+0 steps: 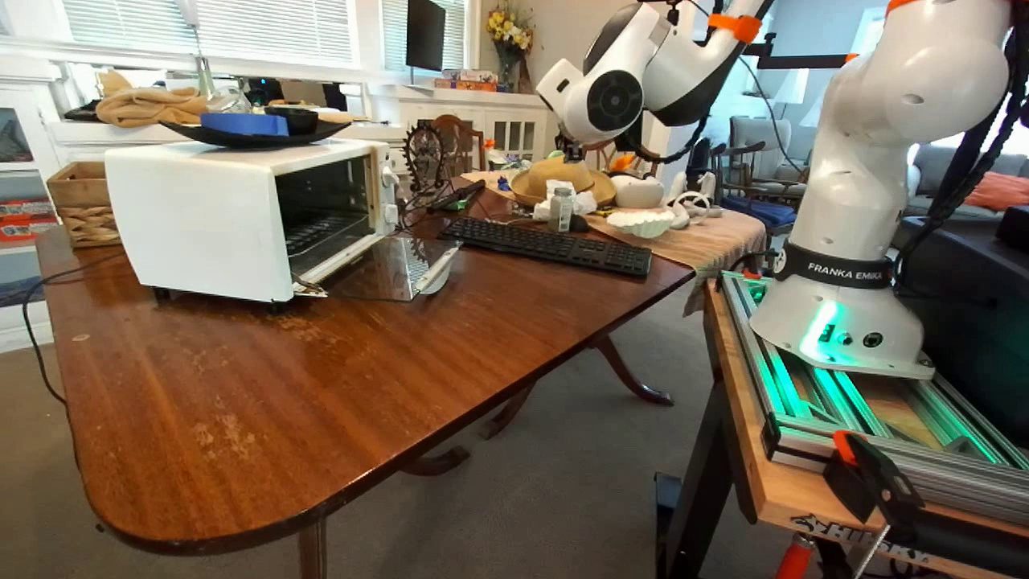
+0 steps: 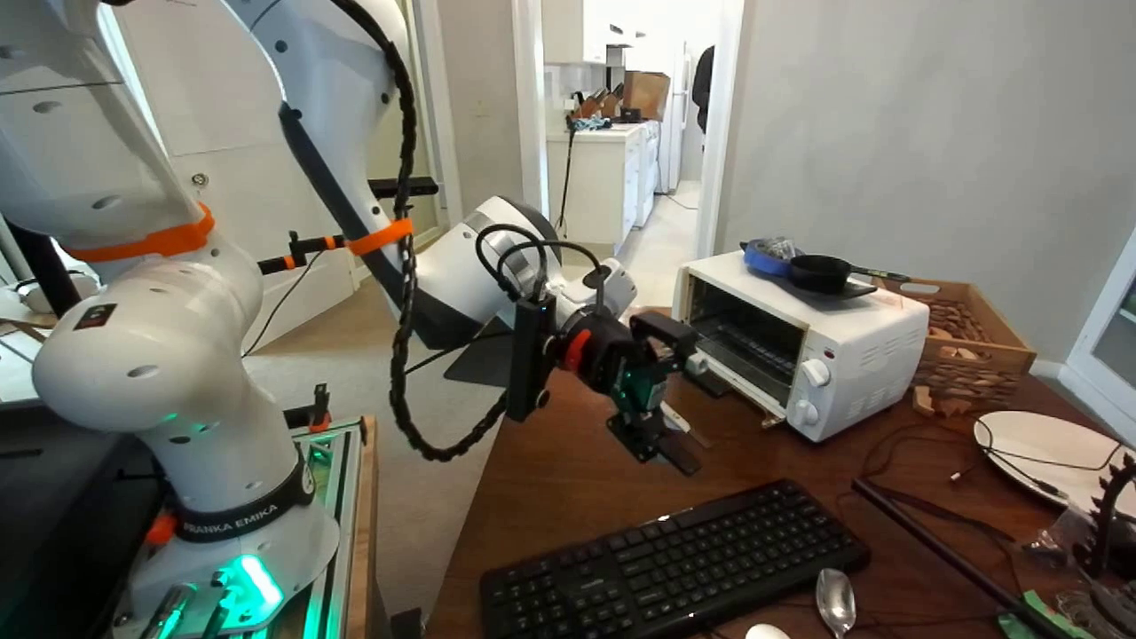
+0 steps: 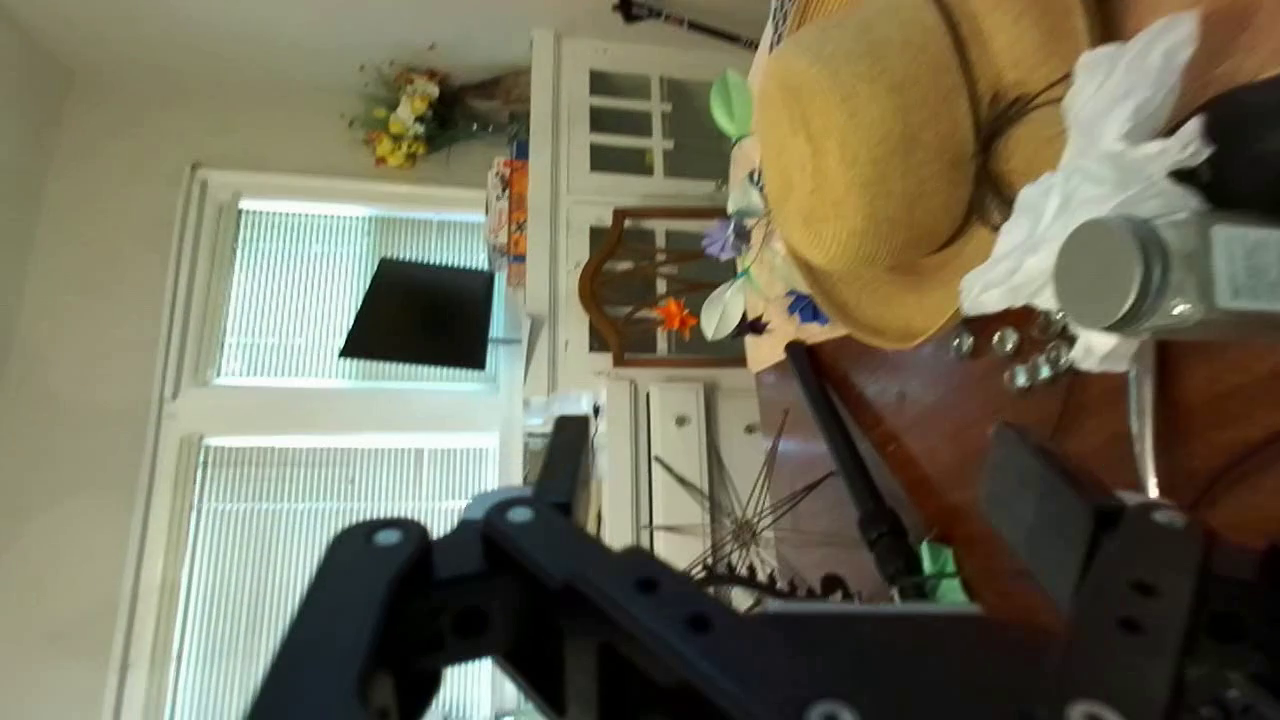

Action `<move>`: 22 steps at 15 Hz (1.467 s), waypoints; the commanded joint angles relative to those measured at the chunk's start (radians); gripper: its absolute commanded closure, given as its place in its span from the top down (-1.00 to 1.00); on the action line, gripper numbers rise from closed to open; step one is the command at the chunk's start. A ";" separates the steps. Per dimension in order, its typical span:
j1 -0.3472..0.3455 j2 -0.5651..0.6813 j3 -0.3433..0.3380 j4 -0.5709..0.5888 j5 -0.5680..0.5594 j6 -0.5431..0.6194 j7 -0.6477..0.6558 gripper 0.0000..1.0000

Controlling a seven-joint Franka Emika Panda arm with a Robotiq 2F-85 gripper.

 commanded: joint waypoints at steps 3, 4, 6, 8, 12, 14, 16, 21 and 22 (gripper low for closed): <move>0.012 -0.117 -0.055 0.015 -0.279 0.218 0.022 1.00; 0.020 -0.123 -0.058 0.030 -0.316 0.257 0.030 1.00; 0.034 -0.133 -0.065 0.068 -0.396 0.337 0.061 1.00; 0.048 -0.130 -0.081 0.113 -0.461 0.441 0.107 1.00; 0.046 -0.122 -0.095 0.148 -0.403 0.542 0.052 1.00; 0.044 -0.114 -0.105 0.166 -0.401 0.572 0.044 1.00; 0.044 -0.115 -0.118 0.159 -0.463 0.645 0.044 1.00; 0.100 -0.025 -0.113 0.302 -0.725 0.801 0.121 1.00; 0.122 -0.022 -0.082 0.340 -0.635 0.812 0.031 1.00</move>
